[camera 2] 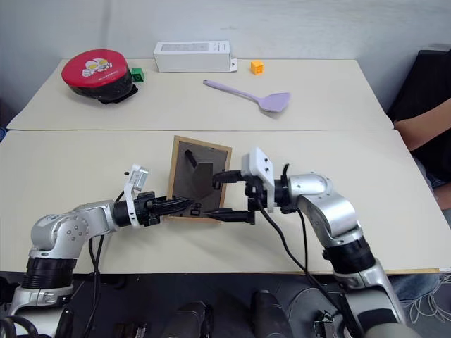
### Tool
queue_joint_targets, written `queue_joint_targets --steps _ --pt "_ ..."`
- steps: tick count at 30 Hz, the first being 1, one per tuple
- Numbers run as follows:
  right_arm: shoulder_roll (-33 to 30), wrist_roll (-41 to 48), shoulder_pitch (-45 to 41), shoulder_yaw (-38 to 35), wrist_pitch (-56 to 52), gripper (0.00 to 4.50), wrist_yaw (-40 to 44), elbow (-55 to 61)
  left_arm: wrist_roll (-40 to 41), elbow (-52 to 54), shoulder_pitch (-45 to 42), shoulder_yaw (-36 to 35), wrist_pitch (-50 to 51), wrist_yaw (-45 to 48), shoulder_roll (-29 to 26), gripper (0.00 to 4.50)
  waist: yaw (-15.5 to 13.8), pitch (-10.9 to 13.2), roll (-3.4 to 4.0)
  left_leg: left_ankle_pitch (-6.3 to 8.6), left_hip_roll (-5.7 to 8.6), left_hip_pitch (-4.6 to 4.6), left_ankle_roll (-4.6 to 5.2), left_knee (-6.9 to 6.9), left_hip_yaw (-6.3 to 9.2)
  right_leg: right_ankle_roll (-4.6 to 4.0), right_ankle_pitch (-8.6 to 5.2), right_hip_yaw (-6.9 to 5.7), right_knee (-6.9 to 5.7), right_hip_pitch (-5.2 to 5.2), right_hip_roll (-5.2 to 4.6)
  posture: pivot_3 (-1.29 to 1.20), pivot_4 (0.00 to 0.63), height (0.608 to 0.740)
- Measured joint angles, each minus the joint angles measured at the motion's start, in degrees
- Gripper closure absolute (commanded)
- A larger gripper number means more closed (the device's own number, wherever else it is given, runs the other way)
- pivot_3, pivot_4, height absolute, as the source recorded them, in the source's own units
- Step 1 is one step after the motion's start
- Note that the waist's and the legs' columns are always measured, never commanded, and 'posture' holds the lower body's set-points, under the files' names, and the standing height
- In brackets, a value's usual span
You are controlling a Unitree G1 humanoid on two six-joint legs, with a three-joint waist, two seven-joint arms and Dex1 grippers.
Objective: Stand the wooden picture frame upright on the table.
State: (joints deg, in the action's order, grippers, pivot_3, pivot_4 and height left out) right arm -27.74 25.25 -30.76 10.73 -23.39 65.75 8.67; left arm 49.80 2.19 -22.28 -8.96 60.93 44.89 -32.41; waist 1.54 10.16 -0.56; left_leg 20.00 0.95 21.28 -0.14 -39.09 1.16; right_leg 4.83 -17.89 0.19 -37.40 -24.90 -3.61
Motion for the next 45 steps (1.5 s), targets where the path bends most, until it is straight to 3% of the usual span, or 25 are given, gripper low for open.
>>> queue_joint_targets --steps 3,7,10,13,16,19,25,28,35,39,45 --pt "-1.4 -1.5 3.7 -2.5 6.1 0.05 -0.2 -0.1 7.4 -1.0 -1.6 -5.5 6.7 -2.0 0.7 3.23 0.0 0.0 -0.03 -0.01 -0.02 0.01 -0.02 -0.01 -0.01 0.0 0.0 0.01 -0.01 -0.04 0.02 0.0 0.15 0.74" --pt "-3.4 -4.0 4.4 -9.2 21.4 0.05 0.0 -2.4 15.1 -5.7 -5.8 -8.3 23.6 -3.3 -5.1 3.23 0.1 0.0 -0.03 -0.01 0.0 -0.11 -0.02 0.0 -0.03 0.0 0.0 0.02 -0.02 0.06 0.05 0.0 0.15 0.74" --pt "-6.5 -13.7 3.0 -8.6 44.8 0.05 2.0 -9.3 17.8 -9.5 -7.2 -3.7 30.2 -3.3 -11.0 3.23 0.2 0.0 -0.04 -0.01 0.01 -0.16 -0.02 0.05 -0.05 0.01 -0.01 0.04 -0.02 0.07 0.08 0.0 0.15 0.74" --pt "-4.5 -25.8 -2.6 -7.2 65.9 0.05 -4.5 -19.4 22.3 -16.0 -12.5 4.2 31.8 -5.2 -14.2 3.23 0.2 0.0 -0.06 -0.05 0.03 -0.16 -0.09 -0.03 -0.08 0.01 -0.01 0.08 -0.02 -0.01 0.05 0.0 0.15 0.74" --pt "-1.8 -31.9 -5.5 -5.9 74.2 0.05 -10.6 -24.6 27.8 -19.5 -16.2 8.0 31.6 -8.1 -14.3 3.23 0.1 0.0 -0.06 -0.07 0.0 -0.11 -0.13 -0.02 -0.07 0.0 -0.01 0.08 -0.23 -0.09 0.06 0.0 0.15 0.74" --pt "0.3 -44.1 -7.0 -4.8 83.8 0.05 -20.5 -30.4 35.8 -23.8 -17.2 9.7 31.5 -14.0 -13.8 3.23 0.3 0.0 -0.06 -0.07 0.07 -0.01 -0.13 -0.06 -0.09 0.0 -0.01 0.12 -0.35 -0.33 0.05 0.0 0.15 0.74" --pt "3.2 -56.2 -9.1 -2.8 86.9 0.05 -34.9 -36.2 48.4 -28.4 -17.9 10.3 31.5 -24.0 -13.4 3.23 0.8 0.0 -0.06 -0.12 0.13 0.0 -0.21 -0.12 -0.1 0.0 -0.01 0.16 -0.41 -0.47 0.06 0.0 0.15 0.74" --pt "4.0 -60.5 -9.9 -1.7 86.4 0.7 -41.7 -37.9 55.7 -28.3 -17.9 12.5 30.6 -28.3 -13.6 3.23 1.2 0.0 -0.05 -0.13 0.15 -0.02 -0.23 -0.11 -0.08 -0.01 -0.01 0.16 -0.54 -0.48 0.06 0.0 0.15 0.74" --pt "2.4 -69.8 -11.1 -0.2 85.8 3.14 -57.0 -39.1 60.8 -32.6 -18.7 13.4 29.4 -31.2 -12.8 3.23 2.0 0.0 -0.05 -0.15 0.32 -0.11 -0.24 -0.07 -0.04 -0.01 -0.01 0.17 -0.55 -0.58 0.17 0.0 0.15 0.74" --pt "1.6 -71.3 -11.2 1.3 85.8 3.17 -60.6 -39.3 61.4 -29.8 -17.7 13.4 28.5 -32.8 -13.5 3.23 2.5 0.0 -0.05 -0.15 0.35 -0.17 -0.25 -0.07 -0.02 -0.01 -0.01 0.21 -0.58 -0.62 0.15 0.0 0.15 0.74" --pt "0.8 -68.8 -11.1 2.7 86.0 3.2 -61.6 -39.4 62.3 -21.7 -15.1 11.6 25.9 -34.1 -13.7 1.3 3.3 0.0 -0.05 -0.15 0.33 -0.13 -0.25 -0.04 0.03 -0.01 -0.01 0.34 -0.56 -0.61 0.11 0.0 0.15 0.74"
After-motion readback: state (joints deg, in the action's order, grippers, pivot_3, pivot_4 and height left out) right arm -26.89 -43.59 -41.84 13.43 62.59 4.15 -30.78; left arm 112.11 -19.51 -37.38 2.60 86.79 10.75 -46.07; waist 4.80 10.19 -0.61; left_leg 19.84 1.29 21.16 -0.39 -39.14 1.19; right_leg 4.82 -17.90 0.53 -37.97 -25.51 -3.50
